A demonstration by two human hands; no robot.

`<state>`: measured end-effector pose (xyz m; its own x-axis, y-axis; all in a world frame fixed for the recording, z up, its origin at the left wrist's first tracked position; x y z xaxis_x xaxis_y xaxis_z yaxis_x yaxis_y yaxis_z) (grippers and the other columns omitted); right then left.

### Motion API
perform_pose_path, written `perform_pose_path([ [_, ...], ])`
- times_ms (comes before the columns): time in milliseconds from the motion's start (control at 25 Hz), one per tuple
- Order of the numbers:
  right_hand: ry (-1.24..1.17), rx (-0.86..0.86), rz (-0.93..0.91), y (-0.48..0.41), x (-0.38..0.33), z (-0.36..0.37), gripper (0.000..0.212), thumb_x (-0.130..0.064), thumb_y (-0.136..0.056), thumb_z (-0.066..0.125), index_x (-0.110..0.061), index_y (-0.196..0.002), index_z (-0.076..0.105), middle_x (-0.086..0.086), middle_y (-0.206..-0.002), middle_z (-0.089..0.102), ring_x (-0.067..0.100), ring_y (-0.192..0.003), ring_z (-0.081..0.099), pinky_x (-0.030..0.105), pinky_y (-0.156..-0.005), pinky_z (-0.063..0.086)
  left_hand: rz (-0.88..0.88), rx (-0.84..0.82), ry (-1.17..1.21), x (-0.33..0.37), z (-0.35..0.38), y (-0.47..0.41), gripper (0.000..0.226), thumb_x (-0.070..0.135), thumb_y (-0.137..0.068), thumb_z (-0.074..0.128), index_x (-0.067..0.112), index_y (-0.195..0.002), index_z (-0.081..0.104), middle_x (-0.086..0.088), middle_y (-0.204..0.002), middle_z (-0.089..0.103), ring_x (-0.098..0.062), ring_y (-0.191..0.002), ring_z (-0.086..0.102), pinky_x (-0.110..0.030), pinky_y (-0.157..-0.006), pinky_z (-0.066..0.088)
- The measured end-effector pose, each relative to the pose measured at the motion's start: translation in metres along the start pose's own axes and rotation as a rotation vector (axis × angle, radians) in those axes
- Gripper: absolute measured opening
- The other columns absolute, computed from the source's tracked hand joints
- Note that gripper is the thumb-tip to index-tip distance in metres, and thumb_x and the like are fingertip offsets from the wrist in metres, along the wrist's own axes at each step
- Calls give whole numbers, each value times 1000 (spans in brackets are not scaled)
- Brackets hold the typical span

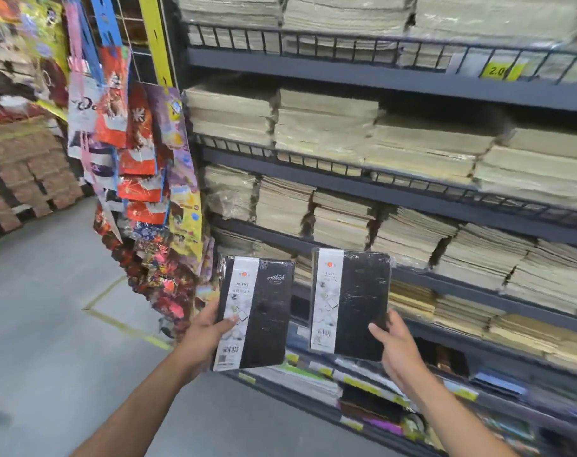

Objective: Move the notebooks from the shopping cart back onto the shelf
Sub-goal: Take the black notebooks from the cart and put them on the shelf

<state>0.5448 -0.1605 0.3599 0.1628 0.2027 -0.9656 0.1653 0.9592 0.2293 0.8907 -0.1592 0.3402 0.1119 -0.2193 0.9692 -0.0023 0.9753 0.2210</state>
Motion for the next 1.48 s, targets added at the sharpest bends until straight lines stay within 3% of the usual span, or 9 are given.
perform_pose_path([
  [80,3,81,-8,4,9,10,48,12,-100,45,-12,-142,48,-9,-128,51,12,-131,44,24,-102,30,2,-66,-42,2,-15,-20,43,-3,-99,53,22,-134,56,-4,-127,71,-26,-113,70,-46,-93,56],
  [200,7,171,-10,8,29,28,39,10,-100,47,-24,-116,59,3,-131,64,9,-116,61,23,-94,45,-18,-152,-74,-4,-40,-47,41,-1,-99,53,24,-131,57,-3,-126,72,-25,-112,70,-50,-95,54],
  [400,-99,223,-23,-3,71,41,38,12,-99,46,-13,-124,57,12,-131,65,30,-131,55,50,-117,37,-29,-218,-59,-19,-61,-80,43,-2,-99,53,23,-134,54,-5,-128,71,-28,-114,69,-50,-94,56],
  [800,-143,181,-114,-98,212,32,39,5,-99,51,-23,-123,61,-5,-122,73,18,-126,61,44,-114,43,98,-273,-70,-139,-72,-168,42,0,-97,57,21,-133,55,-5,-128,71,-29,-119,66,-50,-100,53],
  [880,-191,170,-145,-114,244,26,40,-1,-93,57,-22,-126,60,-2,-127,71,20,-128,60,40,-111,44,115,-301,-48,-165,-78,-182,46,10,-93,65,23,-136,54,-5,-130,70,-29,-119,66,-50,-99,54],
  [1080,-208,128,-191,-155,359,19,43,8,-100,45,-16,-135,56,7,-135,66,26,-131,57,47,-114,40,197,-344,-45,-257,-95,-219,90,50,-58,93,24,-136,57,-5,-133,68,-26,-121,65,-48,-100,53],
  [1160,-169,137,-216,-164,394,20,41,6,-100,47,-15,-134,57,8,-133,67,28,-130,59,50,-113,42,217,-342,-11,-292,-100,-230,81,45,-65,91,21,-134,58,-8,-131,69,-27,-120,66,-45,-97,56],
  [1280,-120,167,-263,-170,422,23,43,-4,-91,58,-15,-133,59,6,-131,69,28,-128,60,49,-111,43,228,-315,57,-327,-106,-241,50,15,-85,68,15,-134,57,-8,-128,70,-23,-114,69,-35,-89,60],
  [1480,-41,163,-255,-175,430,32,40,2,-99,50,-13,-135,59,5,-126,72,26,-122,65,53,-110,45,233,-291,105,-356,-114,-250,48,8,-86,61,12,-133,58,-9,-125,72,-23,-106,72,-33,-79,62],
])
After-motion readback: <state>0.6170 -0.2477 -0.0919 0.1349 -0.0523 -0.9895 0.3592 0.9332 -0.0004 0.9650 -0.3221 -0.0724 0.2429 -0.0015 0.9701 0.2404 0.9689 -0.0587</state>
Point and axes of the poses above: each hand's wrist, its own y-axis away from the middle knuckle, its own z-axis out of the palm, x = y × z, the point moved 2 cm from there along -y, towards the middle knuckle
